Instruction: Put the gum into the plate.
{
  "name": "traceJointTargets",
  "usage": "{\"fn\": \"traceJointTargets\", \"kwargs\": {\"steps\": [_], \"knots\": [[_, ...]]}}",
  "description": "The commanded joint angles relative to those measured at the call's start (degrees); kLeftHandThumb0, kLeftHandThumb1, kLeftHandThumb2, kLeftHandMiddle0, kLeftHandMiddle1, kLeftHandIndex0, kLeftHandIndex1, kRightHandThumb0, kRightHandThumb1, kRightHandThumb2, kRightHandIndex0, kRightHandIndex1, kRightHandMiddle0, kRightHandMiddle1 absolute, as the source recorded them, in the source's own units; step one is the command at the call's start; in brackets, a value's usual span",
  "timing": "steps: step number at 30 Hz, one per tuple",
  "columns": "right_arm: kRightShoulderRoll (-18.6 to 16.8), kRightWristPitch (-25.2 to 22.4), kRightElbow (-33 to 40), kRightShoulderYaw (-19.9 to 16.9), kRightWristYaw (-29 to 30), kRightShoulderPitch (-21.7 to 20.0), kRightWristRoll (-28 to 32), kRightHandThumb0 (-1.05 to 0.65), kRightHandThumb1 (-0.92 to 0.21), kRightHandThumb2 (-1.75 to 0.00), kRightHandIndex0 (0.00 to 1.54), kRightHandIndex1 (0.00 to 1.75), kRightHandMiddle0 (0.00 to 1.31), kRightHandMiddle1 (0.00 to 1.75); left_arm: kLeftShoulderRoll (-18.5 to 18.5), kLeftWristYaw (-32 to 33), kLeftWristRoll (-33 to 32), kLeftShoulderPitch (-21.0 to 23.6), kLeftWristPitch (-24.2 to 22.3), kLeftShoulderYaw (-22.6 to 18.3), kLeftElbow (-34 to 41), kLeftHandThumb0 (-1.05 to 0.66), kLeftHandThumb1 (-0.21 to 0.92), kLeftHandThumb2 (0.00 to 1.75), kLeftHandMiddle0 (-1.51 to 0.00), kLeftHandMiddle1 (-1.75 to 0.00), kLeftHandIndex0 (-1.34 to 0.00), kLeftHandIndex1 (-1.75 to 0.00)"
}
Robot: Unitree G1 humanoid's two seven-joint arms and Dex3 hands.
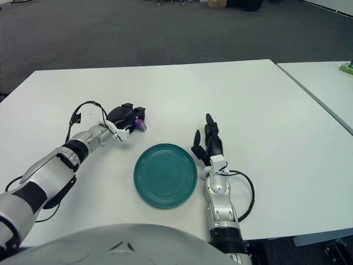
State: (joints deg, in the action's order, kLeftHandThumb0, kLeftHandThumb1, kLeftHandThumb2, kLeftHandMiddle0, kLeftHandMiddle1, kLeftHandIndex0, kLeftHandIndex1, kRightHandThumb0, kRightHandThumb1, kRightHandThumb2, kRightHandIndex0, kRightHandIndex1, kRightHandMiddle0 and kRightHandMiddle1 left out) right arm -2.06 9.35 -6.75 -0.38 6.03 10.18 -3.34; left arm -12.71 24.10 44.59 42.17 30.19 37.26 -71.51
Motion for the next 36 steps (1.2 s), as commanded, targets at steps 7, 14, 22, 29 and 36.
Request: {"fn": "traceJointTargets", "kwargs": {"steps": [7, 14, 22, 29, 36], "knots": [[-0.5, -5.4, -6.8, -1.1, -0.3, 4.4, 1.3, -0.71, -0.92, -0.95, 0.07, 0.01, 0.0, 0.26, -0.7, 2.4, 2.5, -1.6, 0.4, 2.3, -1.0, 0.0, 0.04, 1.59, -0.86, -1.6, -0.61, -1.75], [-0.4, -5.7, -7.0, -1.0, -0.3, 4.4, 1.0, -0.72, -0.92, -0.95, 0.07, 0.01, 0.0, 0.25, -3.6, 3.7, 1.5, -0.7, 3.9, 1.0, 4.6, 0.0, 0.09, 1.55, -0.83, -1.62, -0.56, -1.75], [-0.2, -5.8, -6.8, -0.7, -0.2, 4.5, 0.5, -0.72, -0.92, -0.96, 0.07, 0.0, 0.0, 0.2, -8.2, 0.3, 0.1, -3.7, 4.0, -2.7, 21.9, 0.0, 0.09, 1.54, -0.82, -1.63, -0.55, -1.75], [-0.5, -6.2, -6.8, -0.8, 0.6, 4.4, 0.3, -0.72, -0.92, -0.95, 0.07, 0.0, 0.0, 0.23, -11.5, -3.3, -2.4, -9.2, 4.2, -7.7, 39.4, 0.0, 0.11, 1.53, -0.8, -1.66, -0.54, -1.75], [-0.6, -5.9, -6.8, -0.4, 1.0, 4.8, -0.3, -0.77, -0.92, -0.92, 0.1, 0.01, 0.0, 0.27, -11.7, -4.2, -3.0, -13.6, 5.1, -10.9, 49.7, 0.0, 0.12, 1.53, -0.77, -1.69, -0.53, -1.75]]}}
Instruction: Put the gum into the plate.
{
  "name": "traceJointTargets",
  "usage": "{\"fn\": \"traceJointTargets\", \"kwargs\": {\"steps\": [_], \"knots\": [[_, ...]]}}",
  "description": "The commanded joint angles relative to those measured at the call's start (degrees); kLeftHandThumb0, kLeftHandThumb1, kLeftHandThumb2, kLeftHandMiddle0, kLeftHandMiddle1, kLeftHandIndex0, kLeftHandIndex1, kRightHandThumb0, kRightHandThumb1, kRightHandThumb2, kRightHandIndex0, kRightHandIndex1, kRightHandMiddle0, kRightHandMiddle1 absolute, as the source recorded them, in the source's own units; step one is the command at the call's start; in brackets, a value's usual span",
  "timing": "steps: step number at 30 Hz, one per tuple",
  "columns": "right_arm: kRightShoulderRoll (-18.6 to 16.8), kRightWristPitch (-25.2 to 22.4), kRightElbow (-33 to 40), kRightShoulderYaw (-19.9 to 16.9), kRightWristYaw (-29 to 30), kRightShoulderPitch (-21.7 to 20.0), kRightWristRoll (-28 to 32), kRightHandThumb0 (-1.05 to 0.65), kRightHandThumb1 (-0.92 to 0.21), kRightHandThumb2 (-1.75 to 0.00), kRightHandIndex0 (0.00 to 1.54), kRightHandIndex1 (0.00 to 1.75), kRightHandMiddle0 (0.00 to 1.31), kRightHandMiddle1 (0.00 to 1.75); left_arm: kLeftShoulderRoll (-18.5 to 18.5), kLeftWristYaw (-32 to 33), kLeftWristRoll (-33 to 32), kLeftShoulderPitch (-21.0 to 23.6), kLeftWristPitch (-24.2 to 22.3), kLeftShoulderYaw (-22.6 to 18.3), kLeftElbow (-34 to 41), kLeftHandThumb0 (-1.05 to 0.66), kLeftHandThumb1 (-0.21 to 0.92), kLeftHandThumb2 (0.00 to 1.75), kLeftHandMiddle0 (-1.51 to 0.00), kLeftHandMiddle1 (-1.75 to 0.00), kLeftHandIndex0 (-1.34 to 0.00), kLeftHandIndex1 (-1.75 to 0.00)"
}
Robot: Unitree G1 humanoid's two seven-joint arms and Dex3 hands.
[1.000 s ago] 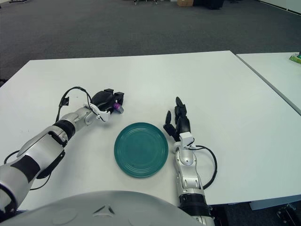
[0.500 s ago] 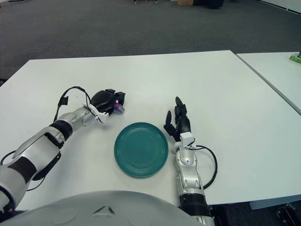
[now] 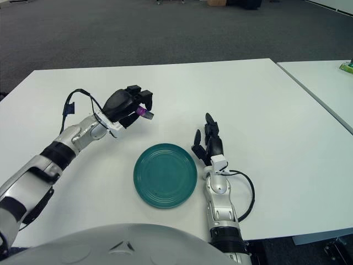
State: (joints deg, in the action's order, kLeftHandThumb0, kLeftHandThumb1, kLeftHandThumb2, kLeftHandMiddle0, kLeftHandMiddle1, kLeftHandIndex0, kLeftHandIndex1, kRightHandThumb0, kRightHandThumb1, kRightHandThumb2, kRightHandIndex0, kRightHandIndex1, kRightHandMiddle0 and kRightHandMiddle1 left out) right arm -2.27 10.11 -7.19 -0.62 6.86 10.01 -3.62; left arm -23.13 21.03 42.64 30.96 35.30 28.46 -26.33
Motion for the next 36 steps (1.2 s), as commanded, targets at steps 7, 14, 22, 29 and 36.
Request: {"fn": "traceJointTargets", "kwargs": {"steps": [7, 14, 22, 29, 36], "knots": [[-0.5, -6.3, -6.7, 0.1, 0.3, 5.0, -0.1, -0.78, -0.92, -0.89, 0.1, 0.01, 0.0, 0.25, -0.4, -4.0, -1.9, -6.7, -0.5, -4.1, 12.8, 0.0, 0.12, 1.53, -0.77, -1.7, -0.53, -1.75], [-0.3, -5.3, -8.1, 0.4, 1.3, 4.3, -1.2, -0.81, -0.92, -0.88, 0.1, 0.01, 0.0, 0.23, 0.8, -10.1, -2.4, -11.2, -0.1, -2.0, 17.6, 0.0, 0.09, 1.57, -0.79, -1.71, -0.56, -1.75], [-0.4, -5.2, -8.2, -0.1, -0.2, 4.2, 0.7, -0.76, -0.92, -0.88, 0.09, 0.0, 0.0, 0.22, -0.2, -14.7, 2.6, -13.3, 1.4, 1.0, 20.7, 0.0, 0.05, 1.62, -0.81, -1.71, -0.59, -1.75], [-0.4, -5.2, -8.3, -0.4, -0.8, 4.0, 1.3, -0.73, -0.92, -0.9, 0.08, 0.0, 0.0, 0.21, -0.4, -15.9, 6.4, -13.4, 2.3, 2.4, 19.7, 0.0, 0.03, 1.64, -0.83, -1.71, -0.6, -1.75], [-0.5, -4.7, -8.7, -0.4, -1.0, 3.8, 1.3, -0.71, -0.92, -0.92, 0.06, 0.0, 0.0, 0.19, -0.6, -25.1, 6.0, -12.3, 0.3, 4.3, 20.4, 0.0, 0.02, 1.65, -0.84, -1.71, -0.61, -1.75]]}}
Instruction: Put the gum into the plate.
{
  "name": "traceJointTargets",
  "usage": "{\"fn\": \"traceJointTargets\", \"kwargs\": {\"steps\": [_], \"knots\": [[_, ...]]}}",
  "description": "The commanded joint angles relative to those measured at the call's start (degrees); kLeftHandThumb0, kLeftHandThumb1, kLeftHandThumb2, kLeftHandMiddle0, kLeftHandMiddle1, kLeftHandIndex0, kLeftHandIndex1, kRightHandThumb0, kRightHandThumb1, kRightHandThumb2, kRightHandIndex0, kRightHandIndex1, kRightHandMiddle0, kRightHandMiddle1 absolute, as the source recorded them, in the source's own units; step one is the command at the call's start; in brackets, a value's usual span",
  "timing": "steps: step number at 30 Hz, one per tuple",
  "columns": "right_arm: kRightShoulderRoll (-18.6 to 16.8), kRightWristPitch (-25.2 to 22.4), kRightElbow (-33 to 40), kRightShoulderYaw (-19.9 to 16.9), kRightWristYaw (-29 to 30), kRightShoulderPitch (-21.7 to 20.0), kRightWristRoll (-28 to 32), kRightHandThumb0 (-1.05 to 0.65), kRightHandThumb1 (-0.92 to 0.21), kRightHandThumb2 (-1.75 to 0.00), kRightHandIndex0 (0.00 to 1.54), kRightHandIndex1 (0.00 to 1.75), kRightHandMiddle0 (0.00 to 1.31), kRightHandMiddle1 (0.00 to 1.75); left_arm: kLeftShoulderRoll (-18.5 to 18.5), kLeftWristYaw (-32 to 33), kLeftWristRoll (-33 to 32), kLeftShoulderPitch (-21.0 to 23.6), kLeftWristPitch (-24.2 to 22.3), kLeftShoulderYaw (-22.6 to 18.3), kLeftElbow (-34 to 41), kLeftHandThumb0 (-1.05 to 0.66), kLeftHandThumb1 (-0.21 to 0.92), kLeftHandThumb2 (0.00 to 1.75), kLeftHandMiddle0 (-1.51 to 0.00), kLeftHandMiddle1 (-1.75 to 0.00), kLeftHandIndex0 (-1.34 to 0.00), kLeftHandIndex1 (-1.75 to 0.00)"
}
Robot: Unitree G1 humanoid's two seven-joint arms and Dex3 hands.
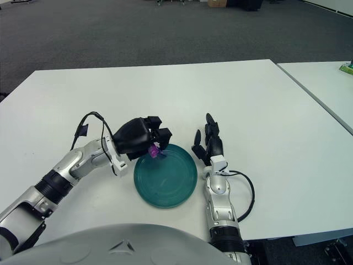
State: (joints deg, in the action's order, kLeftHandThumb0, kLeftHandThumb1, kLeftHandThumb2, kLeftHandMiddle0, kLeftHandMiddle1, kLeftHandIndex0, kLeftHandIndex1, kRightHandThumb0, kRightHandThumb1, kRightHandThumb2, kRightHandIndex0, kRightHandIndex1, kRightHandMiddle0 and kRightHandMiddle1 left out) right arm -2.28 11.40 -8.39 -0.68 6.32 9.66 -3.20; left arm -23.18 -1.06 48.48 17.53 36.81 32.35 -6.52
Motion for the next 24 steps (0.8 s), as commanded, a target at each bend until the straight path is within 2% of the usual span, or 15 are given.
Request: {"fn": "traceJointTargets", "kwargs": {"steps": [1, 5, 7, 8, 9, 10, 11, 13, 15, 17, 19, 20, 21, 22, 24], "knots": [[-0.5, -6.0, -7.6, -0.3, -0.5, 4.1, 0.8, -0.71, -0.92, -0.92, 0.06, 0.0, 0.0, 0.18, -0.4, -3.0, 0.4, 0.9, -1.3, 0.4, 0.7, 0.0, 0.02, 1.65, -0.85, -1.71, -0.61, -1.75], [-0.6, -5.8, -7.6, -0.3, -0.6, 4.2, 0.9, -0.7, -0.92, -0.93, 0.06, 0.0, 0.0, 0.18, 0.3, -2.9, 0.5, 0.2, -1.7, 0.2, 0.9, 0.0, 0.01, 1.65, -0.86, -1.67, -0.62, -1.75], [-0.7, -5.5, -7.7, -0.3, -0.6, 4.3, 1.0, -0.69, -0.92, -0.93, 0.06, 0.0, 0.0, 0.19, 0.5, -3.3, -0.6, -0.1, -1.6, 0.1, 0.7, 0.0, 0.1, 1.56, -0.79, -1.69, -0.55, -1.75], [-0.7, -5.3, -7.7, -0.3, -0.5, 4.4, 1.0, -0.69, -0.92, -0.93, 0.06, 0.0, 0.0, 0.2, 0.6, -3.6, -1.1, -0.2, -1.5, 0.1, 0.6, 0.0, 0.18, 1.46, -0.73, -1.68, -0.5, -1.75], [-0.7, -4.9, -7.8, -0.2, -0.4, 4.4, 0.9, -0.69, -0.92, -0.93, 0.07, 0.0, 0.0, 0.21, 0.6, -3.9, -1.7, -0.2, -1.3, 0.1, 0.5, 0.0, 0.31, 1.3, -0.64, -1.66, -0.42, -1.75], [-0.7, -4.7, -7.9, -0.2, -0.4, 4.5, 0.8, -0.69, -0.92, -0.93, 0.07, 0.0, 0.0, 0.21, 0.6, -4.2, -2.0, -0.2, -1.2, 0.1, 0.4, -0.01, 0.5, 1.04, -0.54, -1.59, -0.34, -1.74], [-0.7, -4.4, -8.0, -0.2, -0.3, 4.5, 0.7, -0.69, -0.92, -0.93, 0.07, 0.01, 0.0, 0.22, 0.6, -4.5, -2.3, -0.3, -1.1, 0.2, 0.4, -0.01, 0.57, 0.93, -0.51, -1.56, -0.3, -1.74], [-0.6, -3.8, -8.2, 0.0, -0.2, 4.5, 0.3, -0.69, -0.92, -0.93, 0.07, 0.01, 0.0, 0.22, 0.5, -4.8, -2.8, -0.4, -0.8, 0.2, 0.3, -0.21, 0.78, 0.65, -0.33, -1.4, -0.27, -1.71], [-0.4, -3.4, -8.4, 0.1, -0.2, 4.5, 0.1, -0.7, -0.92, -0.93, 0.07, 0.01, 0.0, 0.23, 0.5, -5.0, -3.0, -0.5, -0.5, 0.1, 0.2, -0.48, 0.82, 0.54, -0.23, -1.24, -0.14, -1.51], [0.1, -3.2, -8.7, 0.4, -0.2, 4.2, -0.7, -0.71, -0.92, -0.92, 0.07, 0.01, 0.0, 0.23, 0.4, -4.9, -3.2, -0.5, 0.0, 0.1, -0.1, -0.65, 0.86, 0.47, -0.18, -1.1, -0.07, -1.34], [0.5, -3.0, -8.9, 0.6, -0.2, 4.1, -1.2, -0.73, -0.92, -0.92, 0.07, 0.0, 0.0, 0.2, 0.2, -4.7, -3.4, -0.5, 0.6, 0.1, -0.4, -0.87, 0.89, 0.47, -0.12, -0.62, -0.03, -0.86], [0.5, -2.9, -9.0, 0.6, -0.2, 4.0, -1.3, -0.74, -0.92, -0.91, 0.07, 0.0, 0.0, 0.19, 0.2, -4.7, -3.4, -0.5, 0.7, 0.1, -0.4, -0.93, 0.9, 0.47, -0.11, -0.44, -0.02, -0.69], [0.6, -2.9, -9.2, 0.6, -0.3, 3.9, -1.3, -0.75, -0.92, -0.91, 0.07, 0.0, 0.0, 0.19, 0.1, -4.3, -3.4, -0.4, 1.3, 0.0, -0.8, -0.96, 0.91, 0.48, -0.11, -0.37, -0.01, -0.64], [0.7, -2.9, -9.3, 0.6, -0.4, 3.8, -1.3, -0.76, -0.92, -0.91, 0.07, 0.0, 0.0, 0.17, -0.1, -4.0, -3.4, -0.3, 1.8, -0.1, -1.1, -0.99, 0.91, 0.5, -0.07, -0.26, -0.01, -0.47], [0.9, -3.2, -9.7, 0.7, -0.5, 3.6, -1.2, -0.78, -0.92, -0.91, 0.05, 0.0, 0.0, 0.14, -0.3, -3.5, -3.9, -0.1, 3.0, -0.4, -1.7, -1.02, 0.92, 0.52, -0.04, -0.14, 0.0, -0.27]]}}
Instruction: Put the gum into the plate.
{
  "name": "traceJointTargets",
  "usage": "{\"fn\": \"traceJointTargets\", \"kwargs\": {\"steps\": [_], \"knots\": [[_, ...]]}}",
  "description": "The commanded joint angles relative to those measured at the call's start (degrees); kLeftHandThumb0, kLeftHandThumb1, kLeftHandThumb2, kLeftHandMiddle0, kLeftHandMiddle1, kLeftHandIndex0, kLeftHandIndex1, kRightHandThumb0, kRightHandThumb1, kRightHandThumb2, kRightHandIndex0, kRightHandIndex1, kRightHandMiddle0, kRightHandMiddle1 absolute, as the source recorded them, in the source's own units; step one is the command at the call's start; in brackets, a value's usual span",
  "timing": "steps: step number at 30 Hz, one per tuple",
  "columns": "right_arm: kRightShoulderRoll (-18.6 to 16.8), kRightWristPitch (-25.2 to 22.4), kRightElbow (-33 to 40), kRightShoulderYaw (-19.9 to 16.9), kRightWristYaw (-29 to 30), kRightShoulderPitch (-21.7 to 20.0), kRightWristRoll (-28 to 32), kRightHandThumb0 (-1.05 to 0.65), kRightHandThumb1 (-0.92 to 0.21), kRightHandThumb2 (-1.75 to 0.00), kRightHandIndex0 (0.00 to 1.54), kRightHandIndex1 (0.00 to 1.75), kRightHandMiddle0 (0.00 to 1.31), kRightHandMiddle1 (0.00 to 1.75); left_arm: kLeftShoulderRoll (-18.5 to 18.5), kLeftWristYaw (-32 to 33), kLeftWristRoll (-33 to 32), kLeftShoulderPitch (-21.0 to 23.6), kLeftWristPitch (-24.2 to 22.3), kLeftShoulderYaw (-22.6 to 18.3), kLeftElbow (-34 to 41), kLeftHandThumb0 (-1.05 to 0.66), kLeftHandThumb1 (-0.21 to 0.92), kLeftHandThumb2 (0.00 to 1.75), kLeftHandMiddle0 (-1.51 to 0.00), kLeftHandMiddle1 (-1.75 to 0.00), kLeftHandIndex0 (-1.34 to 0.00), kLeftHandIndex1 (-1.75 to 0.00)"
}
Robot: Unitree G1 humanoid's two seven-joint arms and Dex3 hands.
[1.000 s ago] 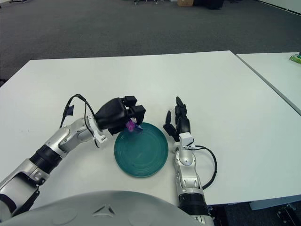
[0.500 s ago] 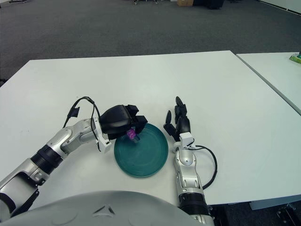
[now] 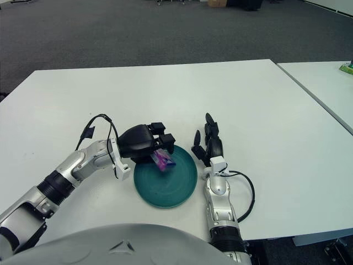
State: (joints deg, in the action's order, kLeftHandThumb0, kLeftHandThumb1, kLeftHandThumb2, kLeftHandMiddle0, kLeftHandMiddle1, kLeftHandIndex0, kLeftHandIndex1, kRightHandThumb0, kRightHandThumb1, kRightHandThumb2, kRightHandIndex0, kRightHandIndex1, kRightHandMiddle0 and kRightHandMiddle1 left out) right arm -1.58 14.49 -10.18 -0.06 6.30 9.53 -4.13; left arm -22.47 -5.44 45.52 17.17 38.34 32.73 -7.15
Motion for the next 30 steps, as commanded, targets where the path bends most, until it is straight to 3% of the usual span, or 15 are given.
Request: {"fn": "traceJointTargets", "kwargs": {"steps": [1, 8, 30], "knots": [[0.3, -6.5, -8.1, 0.0, -0.6, 3.6, -0.3, -0.79, -0.92, -0.91, 0.04, 0.0, 0.0, 0.12, -1.1, 0.8, -1.4, 0.3, 1.9, -0.9, -1.3, -1.03, 0.92, 0.53, -0.02, -0.09, 0.0, -0.18], [0.6, -8.1, -8.6, 0.3, -0.2, 2.9, -0.6, -0.83, -0.92, -0.91, 0.0, 0.0, 0.0, 0.06, -1.1, -0.3, -4.6, 0.4, 3.9, -1.6, -2.6, -1.05, 0.92, 0.51, 0.0, -0.01, 0.0, -0.01], [-0.2, -7.6, -9.0, -0.5, -1.5, 2.5, 2.0, -0.79, -0.92, -0.9, 0.02, 0.01, 0.0, 0.07, -0.9, -4.9, -14.1, 0.2, 5.1, -3.2, -4.4, -1.05, 0.92, 0.43, 0.0, 0.0, 0.0, 0.0]]}}
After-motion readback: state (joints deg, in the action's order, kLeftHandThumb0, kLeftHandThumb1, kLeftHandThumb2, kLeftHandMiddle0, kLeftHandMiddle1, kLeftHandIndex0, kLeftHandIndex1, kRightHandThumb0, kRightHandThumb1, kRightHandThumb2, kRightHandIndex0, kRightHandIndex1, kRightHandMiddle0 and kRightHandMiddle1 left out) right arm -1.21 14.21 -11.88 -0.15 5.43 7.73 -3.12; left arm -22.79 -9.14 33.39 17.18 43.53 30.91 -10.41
